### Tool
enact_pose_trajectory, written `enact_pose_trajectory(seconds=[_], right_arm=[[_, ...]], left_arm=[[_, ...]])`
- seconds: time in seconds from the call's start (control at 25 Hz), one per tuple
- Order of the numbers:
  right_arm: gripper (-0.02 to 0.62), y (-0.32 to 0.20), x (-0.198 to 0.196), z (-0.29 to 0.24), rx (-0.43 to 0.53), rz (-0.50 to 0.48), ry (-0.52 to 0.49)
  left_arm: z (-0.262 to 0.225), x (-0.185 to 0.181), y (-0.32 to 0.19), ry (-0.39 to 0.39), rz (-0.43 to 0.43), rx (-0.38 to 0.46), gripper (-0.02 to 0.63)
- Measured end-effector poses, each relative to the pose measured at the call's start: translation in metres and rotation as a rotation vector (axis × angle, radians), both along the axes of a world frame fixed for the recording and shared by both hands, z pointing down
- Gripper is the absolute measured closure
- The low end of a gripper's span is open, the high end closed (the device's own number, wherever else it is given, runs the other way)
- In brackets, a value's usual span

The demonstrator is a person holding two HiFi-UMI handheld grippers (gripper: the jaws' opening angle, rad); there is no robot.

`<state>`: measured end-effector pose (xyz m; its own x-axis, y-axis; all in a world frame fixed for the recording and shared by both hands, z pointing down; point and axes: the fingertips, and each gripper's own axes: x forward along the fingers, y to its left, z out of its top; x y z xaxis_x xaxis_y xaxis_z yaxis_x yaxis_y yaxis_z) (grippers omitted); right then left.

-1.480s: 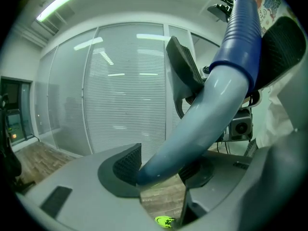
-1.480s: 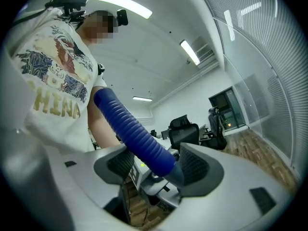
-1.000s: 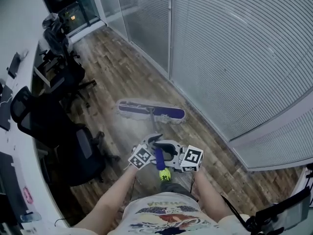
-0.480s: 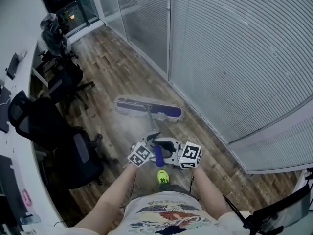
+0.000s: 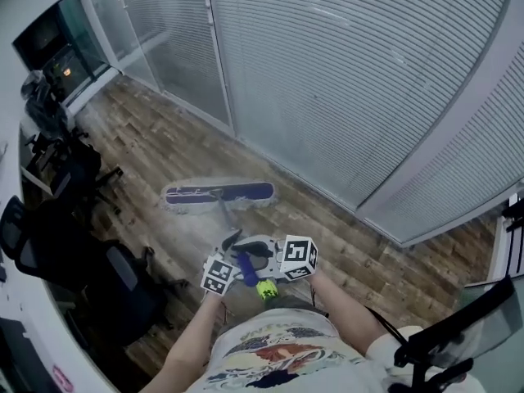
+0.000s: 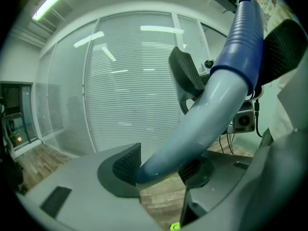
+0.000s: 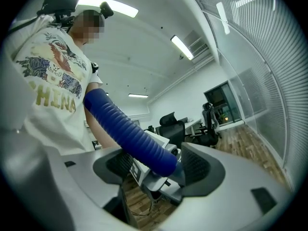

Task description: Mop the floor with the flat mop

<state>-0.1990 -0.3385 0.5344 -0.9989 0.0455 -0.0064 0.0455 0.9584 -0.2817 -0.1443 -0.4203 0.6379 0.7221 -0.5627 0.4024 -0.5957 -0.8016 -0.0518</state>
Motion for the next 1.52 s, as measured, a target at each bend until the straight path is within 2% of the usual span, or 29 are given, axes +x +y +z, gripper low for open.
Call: enact_pose_trajectory(seconds=[0.16, 0.4, 0.52, 0.68, 0.84, 0.88, 1.0, 1.08, 1.28, 1.52], right_arm=[[0.317, 0.07, 0.013, 0.006, -0.003, 0.044, 0.015], [0.316, 0.2, -0.003, 0.012, 0.012, 0.068, 0.032], [0.314, 0.263, -0.008, 0.016, 0.016, 0.071, 0.051], [0.314, 0.343, 0.007, 0.012, -0.004, 0.111, 0.059], [0.314, 0.438, 0.027, 0.018, 0.017, 0.072, 0.142], [0.314, 0.456, 0.03, 0.017, 0.011, 0.096, 0.126], [0.314, 0.494, 0.041, -0.005, -0.033, 0.238, -0.027], [0.314, 0.523, 0.053, -0.021, -0.043, 0.288, -0.09], [0.314, 0.627, 0.08, -0.037, -0.043, 0.322, -0.097], [0.316, 0.753, 0.11, -0.05, -0.064, 0.434, -0.15]], left_arm=[[0.005, 0.016, 0.072, 0.017, 0.029, 0.002, 0.422], [0.007, 0.007, 0.203, 0.065, 0.049, 0.013, 0.419], [0.01, 0.003, 0.266, 0.062, 0.065, 0.02, 0.419], [0.006, 0.022, 0.35, 0.063, 0.117, 0.005, 0.419], [0.012, 0.047, 0.446, 0.048, 0.177, -0.042, 0.402], [0.011, 0.05, 0.465, 0.055, 0.18, -0.043, 0.402], [-0.008, 0.057, 0.511, 0.097, 0.193, -0.032, 0.402], [-0.023, 0.068, 0.544, 0.132, 0.201, -0.026, 0.402], [-0.04, 0.096, 0.653, 0.181, 0.245, -0.025, 0.402], [-0.054, 0.125, 0.79, 0.234, 0.339, -0.034, 0.402]])
